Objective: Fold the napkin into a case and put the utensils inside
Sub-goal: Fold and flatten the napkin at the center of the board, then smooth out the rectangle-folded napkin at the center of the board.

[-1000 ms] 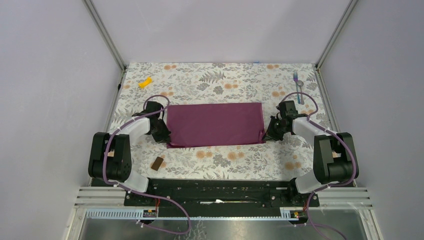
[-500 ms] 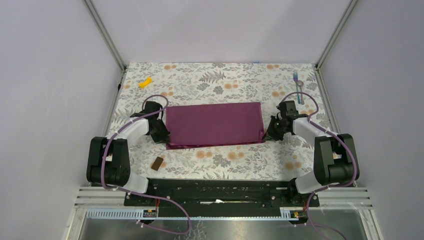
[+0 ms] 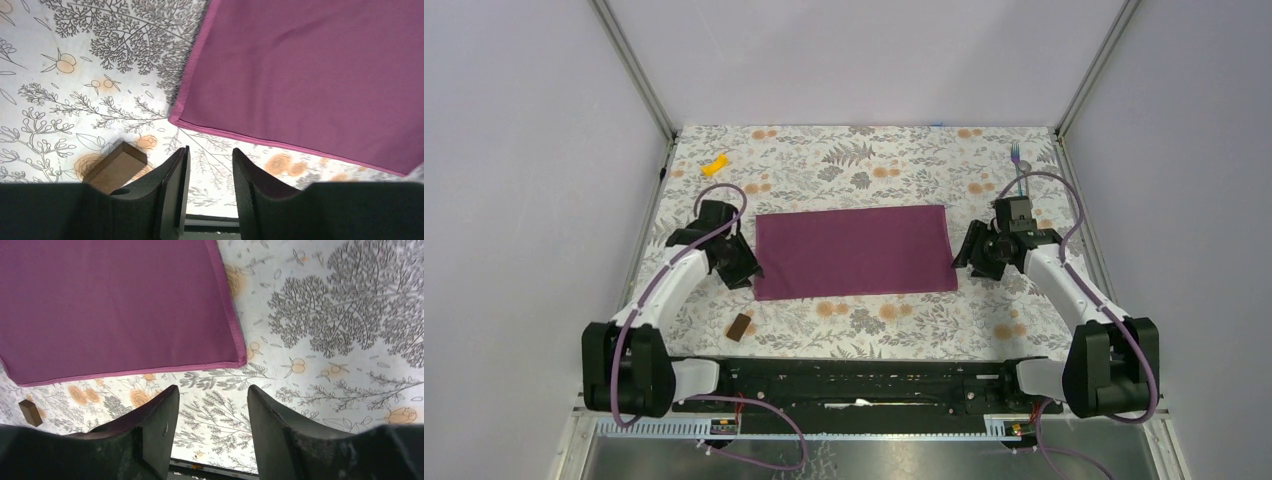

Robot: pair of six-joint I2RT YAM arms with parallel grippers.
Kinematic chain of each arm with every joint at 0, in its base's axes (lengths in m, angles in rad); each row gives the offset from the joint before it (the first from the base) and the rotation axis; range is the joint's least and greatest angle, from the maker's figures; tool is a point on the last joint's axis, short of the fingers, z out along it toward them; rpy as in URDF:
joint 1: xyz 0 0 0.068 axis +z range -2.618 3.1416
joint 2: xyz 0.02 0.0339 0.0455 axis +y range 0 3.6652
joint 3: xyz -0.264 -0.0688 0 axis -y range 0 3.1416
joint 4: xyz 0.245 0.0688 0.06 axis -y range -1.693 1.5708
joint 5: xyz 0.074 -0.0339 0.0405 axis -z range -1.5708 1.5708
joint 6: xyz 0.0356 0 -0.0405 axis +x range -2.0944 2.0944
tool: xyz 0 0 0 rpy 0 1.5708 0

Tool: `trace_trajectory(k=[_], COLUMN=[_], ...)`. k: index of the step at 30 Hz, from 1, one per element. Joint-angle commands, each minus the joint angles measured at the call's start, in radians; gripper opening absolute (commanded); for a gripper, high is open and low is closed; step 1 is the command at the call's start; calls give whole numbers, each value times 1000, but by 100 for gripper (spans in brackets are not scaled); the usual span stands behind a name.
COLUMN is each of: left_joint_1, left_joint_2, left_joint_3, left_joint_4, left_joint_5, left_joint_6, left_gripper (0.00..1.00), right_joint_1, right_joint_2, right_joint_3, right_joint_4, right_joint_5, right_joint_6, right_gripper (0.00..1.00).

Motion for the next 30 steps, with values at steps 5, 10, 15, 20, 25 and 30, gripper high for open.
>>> trace_trajectory(k=[5,10,15,20,25,30], left_joint_1=[-1,-1,20,69,97,142], left_joint_2=[-20,98,223,377,527,607], left_joint_3=[92,85,175,241,265,247], left_joint_4=[20,206,393,666,846,929], left_joint_5=[76,227,272,396,453,436], left_joint_6=[27,62,59,-74,-183,-201], left_gripper=[45,49,55,78,88,99], right_joint_1=[39,41,30,25,18,-38], right_joint_2=[94,191,335,518,697,849], right_joint_3=[97,128,233,354,450,469], right_joint_4=[91,233,377,608,785,949], right_joint_5=[-151,-255,-332,-449,-536,-610], right_joint_6=[-37,6,79,234,353,441], right_gripper=[64,70,91,100,100,100])
